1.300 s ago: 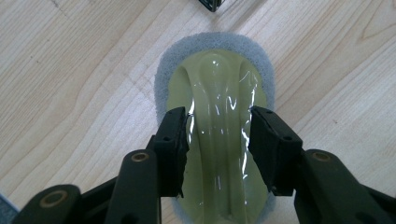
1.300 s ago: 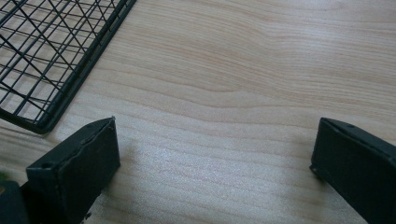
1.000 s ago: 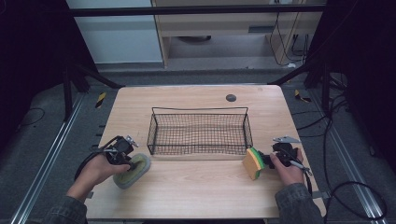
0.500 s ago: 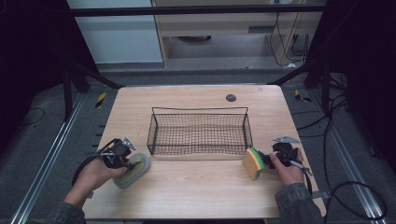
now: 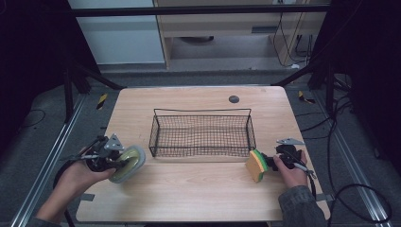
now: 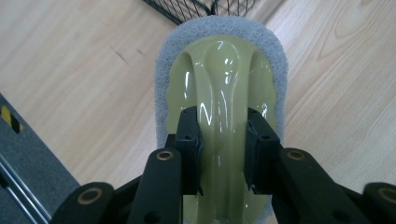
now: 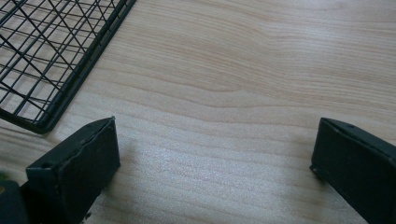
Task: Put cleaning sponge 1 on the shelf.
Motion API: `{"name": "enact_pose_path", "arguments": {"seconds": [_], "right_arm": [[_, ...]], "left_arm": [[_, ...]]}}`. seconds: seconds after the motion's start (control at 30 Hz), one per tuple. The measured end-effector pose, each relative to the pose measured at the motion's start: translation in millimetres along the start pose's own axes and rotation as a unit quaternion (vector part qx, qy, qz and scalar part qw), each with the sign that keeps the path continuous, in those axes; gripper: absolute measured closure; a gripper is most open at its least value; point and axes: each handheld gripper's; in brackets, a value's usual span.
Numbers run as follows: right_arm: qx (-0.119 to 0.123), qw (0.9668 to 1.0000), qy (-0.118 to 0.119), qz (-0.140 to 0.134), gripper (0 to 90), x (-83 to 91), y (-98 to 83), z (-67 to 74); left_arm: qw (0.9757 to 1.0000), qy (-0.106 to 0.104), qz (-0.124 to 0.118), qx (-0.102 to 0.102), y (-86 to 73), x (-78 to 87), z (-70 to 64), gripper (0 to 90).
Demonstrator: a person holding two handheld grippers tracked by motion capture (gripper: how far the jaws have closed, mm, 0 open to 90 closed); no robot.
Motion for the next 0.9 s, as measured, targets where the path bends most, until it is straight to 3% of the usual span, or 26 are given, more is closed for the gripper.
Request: {"name": "enact_pose_path", "arguments": {"seconds": [0.33, 0.4, 0.5, 0.53, 0.63, 0.67, 0.77, 0.9], "right_arm": [[0.001, 1.0000, -0.001, 0.000, 1.1, 0.2, -0.3, -0.2], [0.001, 1.0000, -0.001, 0.000, 1.0, 0.2, -0.3, -0.1], [0.001, 1.0000, 0.000, 0.001, 0.8, 0.2, -0.2, 0.1], [0.000, 1.0000, -0.001, 0.002, 0.6, 0.1, -0.1, 0.3], [0.000, 1.0000, -0.003, 0.002, 0.7, -0.1, 0.3, 1.3], [0.001, 1.0000, -0.003, 0.001, 0.7, -0.4, 0.6, 3.3], [0.003, 1.0000, -0.001, 0.000, 0.8, 0.3, 0.1, 4.2], [0.006, 1.0000, 0.002, 0.000, 0.8, 1.1, -0.8, 4.0]], "left_arm": [[0.9989, 0.000, 0.001, -0.046, 35.4, 15.0, 23.2, 70.5], [0.9974, 0.013, 0.009, -0.071, 54.0, 19.8, 31.1, 70.6], [0.9965, 0.016, -0.002, -0.082, 66.0, 22.1, 35.9, 70.5], [0.9950, 0.017, -0.009, -0.098, 76.8, 20.5, 39.3, 70.6], [0.9932, 0.020, -0.006, -0.114, 86.2, 16.2, 41.4, 70.5], [0.9914, 0.031, -0.002, -0.127, 94.0, 12.5, 40.8, 70.5], [0.9909, 0.033, -0.006, -0.131, 100.7, 11.6, 40.7, 70.6], [0.9893, 0.055, -0.009, -0.135, 110.0, 11.7, 40.2, 70.6]]}}
Point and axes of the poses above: each handheld gripper's, and its own axes: x roughly backward along the jaws, y roughly out of its top, z roughly to its left, and after that the axes turned 6 degrees about -y, right-handed
